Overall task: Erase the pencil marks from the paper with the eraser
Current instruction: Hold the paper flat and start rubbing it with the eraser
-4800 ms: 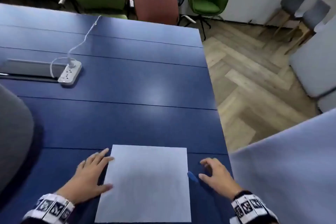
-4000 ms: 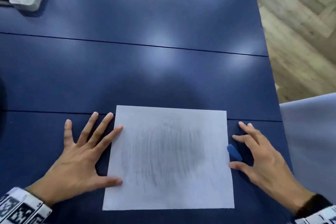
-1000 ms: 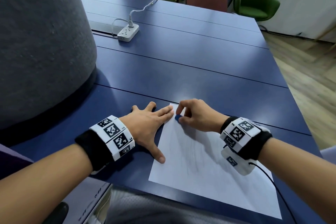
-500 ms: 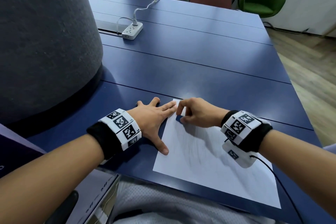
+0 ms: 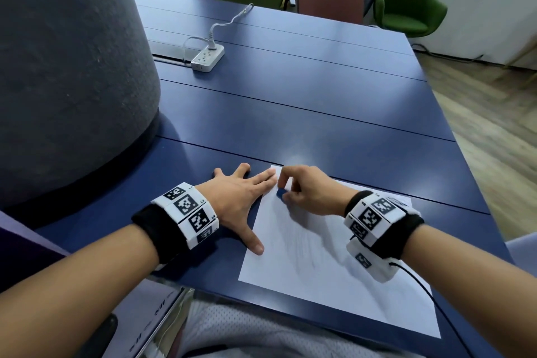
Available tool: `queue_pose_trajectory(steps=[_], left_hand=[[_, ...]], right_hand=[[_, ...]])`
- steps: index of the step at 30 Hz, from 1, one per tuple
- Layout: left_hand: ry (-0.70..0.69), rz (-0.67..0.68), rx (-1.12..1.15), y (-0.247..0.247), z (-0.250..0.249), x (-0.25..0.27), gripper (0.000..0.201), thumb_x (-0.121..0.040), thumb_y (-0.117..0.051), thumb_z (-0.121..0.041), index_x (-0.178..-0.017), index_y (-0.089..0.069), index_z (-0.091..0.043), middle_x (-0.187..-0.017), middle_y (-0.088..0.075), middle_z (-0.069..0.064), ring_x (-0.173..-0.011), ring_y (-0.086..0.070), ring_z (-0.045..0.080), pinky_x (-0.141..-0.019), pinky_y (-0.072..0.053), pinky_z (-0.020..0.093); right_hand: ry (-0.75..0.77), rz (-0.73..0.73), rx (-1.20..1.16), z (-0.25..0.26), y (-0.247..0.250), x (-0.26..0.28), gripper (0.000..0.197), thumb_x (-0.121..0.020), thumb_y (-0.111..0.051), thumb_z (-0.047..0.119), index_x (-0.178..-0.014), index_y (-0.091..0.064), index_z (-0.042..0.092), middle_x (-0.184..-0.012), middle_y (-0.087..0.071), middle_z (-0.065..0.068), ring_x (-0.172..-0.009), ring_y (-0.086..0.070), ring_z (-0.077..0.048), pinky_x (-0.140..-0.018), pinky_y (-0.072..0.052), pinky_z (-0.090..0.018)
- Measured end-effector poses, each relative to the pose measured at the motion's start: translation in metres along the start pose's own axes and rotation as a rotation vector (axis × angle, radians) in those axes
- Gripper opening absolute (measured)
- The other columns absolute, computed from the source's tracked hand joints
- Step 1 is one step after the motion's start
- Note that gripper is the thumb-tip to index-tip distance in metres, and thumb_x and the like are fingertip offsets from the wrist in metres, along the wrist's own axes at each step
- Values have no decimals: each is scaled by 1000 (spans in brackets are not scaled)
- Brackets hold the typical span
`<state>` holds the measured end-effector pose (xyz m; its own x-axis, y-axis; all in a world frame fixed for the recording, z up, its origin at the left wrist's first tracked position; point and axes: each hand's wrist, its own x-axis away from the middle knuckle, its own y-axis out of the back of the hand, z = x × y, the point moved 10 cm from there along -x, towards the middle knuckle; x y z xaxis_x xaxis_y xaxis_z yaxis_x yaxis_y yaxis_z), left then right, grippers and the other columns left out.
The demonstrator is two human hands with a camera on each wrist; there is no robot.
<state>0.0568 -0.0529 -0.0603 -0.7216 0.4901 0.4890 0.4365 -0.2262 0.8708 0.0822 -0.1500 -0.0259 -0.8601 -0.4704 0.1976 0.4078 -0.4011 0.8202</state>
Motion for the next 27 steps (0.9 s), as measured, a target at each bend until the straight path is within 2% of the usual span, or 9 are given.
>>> queue_pose_trajectory(steps=[2,4,6,9,14,16,19,24,27], left_hand=[[-8,-3,-2,-1,-1,-1,140,-47,-65,-89,-153,10,-35,-158,17,-23,-145,-3,31,-100,-18,75],[-21,-14,-4,-3,-7,-1,142,-45,-62,-91,-152,14,-36,-159,17,-20,-147,0,31,-101,-3,80],[-20,-31,3,-5,-11,-2,142,-46,-60,-92,-152,15,-34,-159,17,-20,-148,4,28,-100,4,81],[-2,-23,53,-7,-11,-1,144,-46,-61,-92,-153,16,-32,-157,21,-23,-148,10,27,-99,1,82],[3,3,87,-7,-12,1,145,-47,-66,-88,-153,16,-31,-157,22,-24,-148,12,26,-99,-12,81],[5,9,92,-5,-13,2,145,-48,-67,-87,-153,16,-31,-157,22,-24,-148,12,26,-99,-13,80],[9,18,95,-5,-13,3,144,-49,-68,-85,-153,16,-31,-157,22,-24,-148,12,26,-100,-13,79],[22,39,83,-5,-13,3,144,-50,-69,-85,-153,16,-30,-157,23,-23,-148,13,26,-100,-14,79],[21,39,95,-5,-13,2,144,-49,-70,-84,-153,16,-32,-157,23,-24,-148,13,25,-100,-13,79]], right_hand=[[58,84,-19,10,-15,12,9,-86,-65,14,-94,-62,17,-66,-56,6,-56,-51,-5,-55,-38,-13],[70,143,-9,11,-17,19,8,-86,-66,15,-92,-63,20,-64,-55,10,-52,-50,-1,-53,-39,-10],[33,115,23,1,-6,15,9,-86,-66,17,-94,-64,21,-65,-56,10,-53,-50,-1,-52,-37,-9],[-8,52,-1,-6,2,14,8,-87,-65,17,-93,-63,21,-63,-56,11,-52,-50,-1,-50,-36,-10],[74,208,13,14,-24,34,9,-86,-66,16,-94,-66,18,-61,-54,12,-51,-49,0,-52,-39,-10],[50,126,28,8,-12,25,8,-86,-65,16,-94,-64,17,-62,-54,13,-51,-51,3,-52,-36,-10],[23,2,-14,4,-2,23,7,-88,-63,15,-94,-60,12,-62,-53,12,-51,-49,1,-55,-35,-14],[97,235,-5,21,-34,48,8,-88,-63,14,-95,-63,16,-61,-52,12,-52,-49,1,-53,-38,-12],[52,108,6,15,-16,36,8,-88,-62,15,-96,-60,17,-65,-53,12,-57,-50,-1,-53,-33,-12]])
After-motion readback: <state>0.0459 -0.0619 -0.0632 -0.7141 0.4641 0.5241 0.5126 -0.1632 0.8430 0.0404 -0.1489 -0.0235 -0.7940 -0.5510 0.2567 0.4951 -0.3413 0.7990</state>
